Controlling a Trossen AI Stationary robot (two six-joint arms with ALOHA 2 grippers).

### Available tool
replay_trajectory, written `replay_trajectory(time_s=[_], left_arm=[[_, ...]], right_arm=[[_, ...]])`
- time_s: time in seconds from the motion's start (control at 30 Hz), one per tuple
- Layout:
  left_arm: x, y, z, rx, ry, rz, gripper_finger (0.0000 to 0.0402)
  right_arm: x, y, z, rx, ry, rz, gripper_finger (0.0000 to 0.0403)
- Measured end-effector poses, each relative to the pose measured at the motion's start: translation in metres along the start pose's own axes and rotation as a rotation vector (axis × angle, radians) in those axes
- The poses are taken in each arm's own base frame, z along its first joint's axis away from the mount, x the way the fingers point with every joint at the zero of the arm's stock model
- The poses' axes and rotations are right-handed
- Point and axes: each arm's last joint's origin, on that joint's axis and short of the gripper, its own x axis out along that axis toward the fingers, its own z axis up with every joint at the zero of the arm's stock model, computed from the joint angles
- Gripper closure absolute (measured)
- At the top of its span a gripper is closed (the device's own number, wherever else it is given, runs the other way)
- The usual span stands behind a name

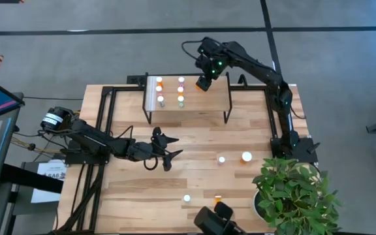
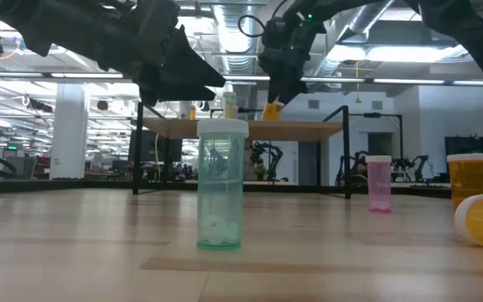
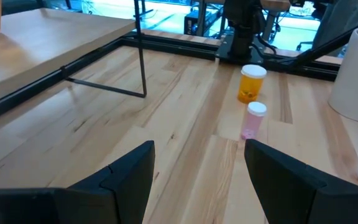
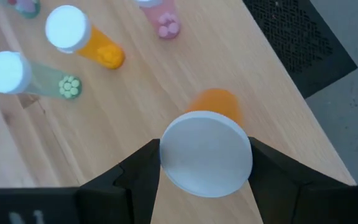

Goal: Pick and place medicine bottles onto shelf by color
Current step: Put the bottom large orange pill bottle on the shelf

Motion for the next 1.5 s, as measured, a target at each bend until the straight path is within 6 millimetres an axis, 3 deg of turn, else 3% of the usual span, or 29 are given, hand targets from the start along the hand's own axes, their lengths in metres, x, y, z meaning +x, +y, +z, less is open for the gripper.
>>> replay_trajectory(time_s=[1.5], left_arm=[[-0.0001,-0.0006,-0.0001,-0.018,0.004,-0.016,0.0164]], right_arm=[[0.003,0.0067,0.0002,-0.033,0.008,0.009,0.0165]])
